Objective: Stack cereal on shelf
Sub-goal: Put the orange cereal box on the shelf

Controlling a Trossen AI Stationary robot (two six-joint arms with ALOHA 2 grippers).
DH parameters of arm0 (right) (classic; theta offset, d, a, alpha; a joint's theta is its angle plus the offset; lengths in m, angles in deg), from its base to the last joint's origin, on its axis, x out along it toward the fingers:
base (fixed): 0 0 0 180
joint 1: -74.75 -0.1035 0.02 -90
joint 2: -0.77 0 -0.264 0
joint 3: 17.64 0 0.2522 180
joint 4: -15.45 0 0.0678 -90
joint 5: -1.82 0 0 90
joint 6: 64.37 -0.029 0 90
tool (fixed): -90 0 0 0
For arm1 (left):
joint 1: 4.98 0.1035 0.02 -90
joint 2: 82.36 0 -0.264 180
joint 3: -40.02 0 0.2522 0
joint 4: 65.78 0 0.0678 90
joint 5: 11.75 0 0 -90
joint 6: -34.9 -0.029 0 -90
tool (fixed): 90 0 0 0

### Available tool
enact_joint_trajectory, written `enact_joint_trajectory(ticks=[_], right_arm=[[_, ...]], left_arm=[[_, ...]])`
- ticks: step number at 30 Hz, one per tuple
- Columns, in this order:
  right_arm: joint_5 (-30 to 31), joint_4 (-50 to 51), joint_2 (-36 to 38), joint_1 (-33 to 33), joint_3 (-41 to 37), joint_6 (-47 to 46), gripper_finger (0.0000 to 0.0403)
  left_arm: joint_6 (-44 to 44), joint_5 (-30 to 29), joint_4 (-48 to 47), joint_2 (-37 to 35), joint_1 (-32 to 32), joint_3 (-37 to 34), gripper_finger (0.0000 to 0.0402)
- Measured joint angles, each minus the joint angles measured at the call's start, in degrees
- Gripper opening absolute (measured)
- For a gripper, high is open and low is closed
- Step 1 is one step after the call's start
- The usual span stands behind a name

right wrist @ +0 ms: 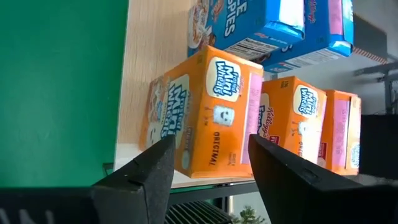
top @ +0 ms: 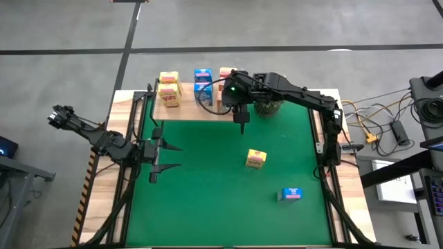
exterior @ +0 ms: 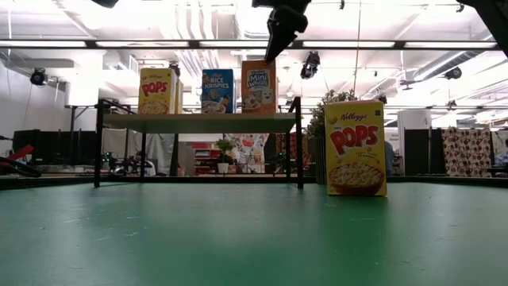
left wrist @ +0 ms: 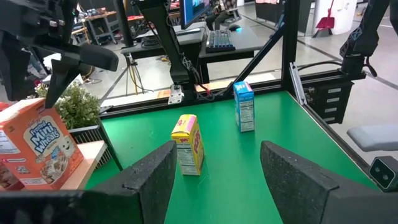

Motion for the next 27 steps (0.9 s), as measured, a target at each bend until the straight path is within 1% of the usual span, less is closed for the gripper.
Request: enact_joint_trajectory(ticks=[5, 10, 13, 19, 22, 24, 27], right_arm=[[0.02, -1.21, 0.05, -0.69, 1.35, -4.45, 0.0191], [-0.09, -7.76, -0.08, -1.52, 1.70, -11.79, 0.0170], [0.00, -9.85, -0.97, -1.64, 1.78, -14.19, 0.0140], [0.02, -13.28, -3.56, -1.62, 1.77, -14.91, 0.0058], [0.02, -14.81, -4.13, -1.62, 1.77, -16.23, 0.0024], [0.02, -14.76, -4.54, -1.62, 1.77, -16.36, 0.0013], [0.02, -14.21, -4.89, -1.62, 1.77, -16.70, 0.0011]], left_arm=[[-0.65, 0.00, -0.07, 0.00, 0.01, 0.00, 0.0216], [-2.84, -0.19, -0.55, 0.02, 0.00, 0.00, 0.0216], [-3.23, -0.87, -1.53, 0.00, 0.00, 0.00, 0.0216], [-3.10, -0.94, -2.54, 0.02, 0.00, -0.31, 0.0216], [-3.12, -0.96, -3.00, 0.02, 0.02, -0.31, 0.0216], [-3.05, -0.96, -3.45, 0.00, 0.00, -0.31, 0.0216], [-3.21, -0.96, -3.63, 0.04, 0.02, -0.33, 0.0216]])
